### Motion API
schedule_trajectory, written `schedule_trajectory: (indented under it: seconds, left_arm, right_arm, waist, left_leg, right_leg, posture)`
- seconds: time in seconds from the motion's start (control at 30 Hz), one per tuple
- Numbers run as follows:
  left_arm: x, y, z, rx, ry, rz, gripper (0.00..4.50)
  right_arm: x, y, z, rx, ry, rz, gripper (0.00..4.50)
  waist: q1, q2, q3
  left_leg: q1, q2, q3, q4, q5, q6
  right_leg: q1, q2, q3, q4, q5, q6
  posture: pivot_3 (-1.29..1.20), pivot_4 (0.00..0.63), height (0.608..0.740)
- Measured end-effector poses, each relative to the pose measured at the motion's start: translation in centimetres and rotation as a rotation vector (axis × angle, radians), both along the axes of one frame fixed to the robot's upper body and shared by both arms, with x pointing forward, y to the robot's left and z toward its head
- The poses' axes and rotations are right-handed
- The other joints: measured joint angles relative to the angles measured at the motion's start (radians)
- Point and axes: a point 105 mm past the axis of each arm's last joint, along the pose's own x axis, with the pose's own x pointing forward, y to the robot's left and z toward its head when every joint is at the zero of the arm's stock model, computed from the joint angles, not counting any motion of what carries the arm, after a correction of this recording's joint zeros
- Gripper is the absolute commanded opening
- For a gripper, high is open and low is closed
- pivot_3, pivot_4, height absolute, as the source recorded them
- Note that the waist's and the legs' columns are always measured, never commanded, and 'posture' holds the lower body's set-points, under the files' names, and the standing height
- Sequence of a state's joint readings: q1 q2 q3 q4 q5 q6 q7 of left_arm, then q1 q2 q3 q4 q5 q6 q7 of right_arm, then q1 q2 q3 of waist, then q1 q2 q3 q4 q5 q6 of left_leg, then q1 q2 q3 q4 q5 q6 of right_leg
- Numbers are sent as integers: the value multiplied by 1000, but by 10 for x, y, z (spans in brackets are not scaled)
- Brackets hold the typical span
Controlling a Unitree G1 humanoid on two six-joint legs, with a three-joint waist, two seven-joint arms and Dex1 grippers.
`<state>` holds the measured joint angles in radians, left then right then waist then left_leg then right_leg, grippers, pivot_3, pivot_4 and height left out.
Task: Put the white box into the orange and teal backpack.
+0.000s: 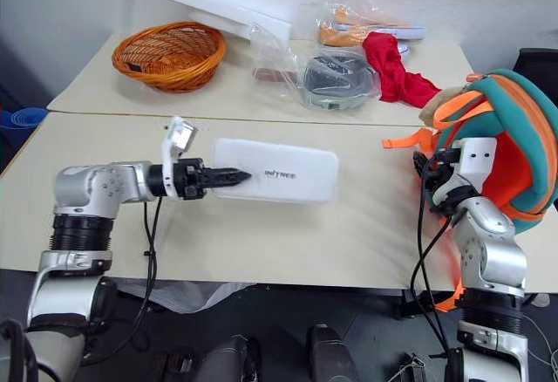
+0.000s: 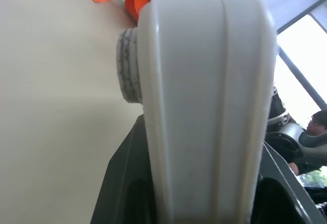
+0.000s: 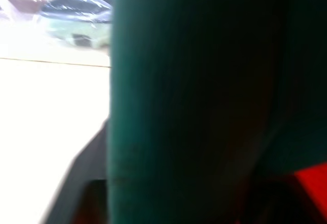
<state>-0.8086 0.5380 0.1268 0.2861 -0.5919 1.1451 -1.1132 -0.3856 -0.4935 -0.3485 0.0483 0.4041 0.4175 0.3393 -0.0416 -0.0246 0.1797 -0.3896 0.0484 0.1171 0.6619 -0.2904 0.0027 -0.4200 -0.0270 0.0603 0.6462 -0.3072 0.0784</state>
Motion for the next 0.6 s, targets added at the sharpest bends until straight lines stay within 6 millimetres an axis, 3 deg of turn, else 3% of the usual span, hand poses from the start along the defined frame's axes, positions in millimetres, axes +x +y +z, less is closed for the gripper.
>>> schedule_trajectory:
  seconds: [0.13, 0.17, 0.33, 0.43, 0.5, 0.6]
  left_arm:
    - [6, 15, 10, -20, -58, 76, 1307]
    - [7, 17, 12, -25, -65, 84, 1307]
    - [11, 30, 25, -43, -103, 135, 1307]
    - [15, 31, 49, -104, -169, 150, 1307]
    - [14, 33, 71, -167, -225, 150, 1307]
    - [4, 29, 85, -204, -288, 103, 1307]
  right_arm:
    - [-4, 35, 9, 23, -23, 181, 104]
    - [-9, 46, 13, 22, -26, 249, 6]
    - [-55, 104, 39, 33, -37, 634, 6]
    - [-88, 127, 54, 35, -26, 835, 6]
    - [-110, 138, 60, 15, -5, 951, 6]
    - [-143, 138, 59, -13, 90, 1079, 6]
  waist:
    - [-11, 1, 0]
    - [-12, 1, 0]
    - [-13, 0, 1]
    - [-10, -1, 3]
    - [-8, -1, 3]
    - [-2, -1, 3]
  left_leg:
    - [0, 0, 0, 0, 0, 0]
    - [0, 0, 0, 0, 0, 0]
    - [-5, 1, 0, 0, 1, -2]
    - [-7, 1, 0, 0, 1, -1]
    - [-7, 0, -1, 1, 0, 0]
    - [-9, 0, -1, 0, 0, 0]
  right_leg:
    - [0, 0, 0, 1, 0, 0]
    - [-1, 0, 0, 1, 0, 0]
    - [-7, 0, 0, 3, 0, 0]
    - [-9, 0, -1, 4, 0, 0]
    - [-8, 0, -1, 3, 0, 0]
    - [-8, -1, 0, 1, 0, 0]
  posture:
    - [0, 150, 740]
    - [0, 150, 740]
    - [0, 150, 740]
    - [0, 150, 740]
    - [0, 150, 740]
    - [0, 150, 740]
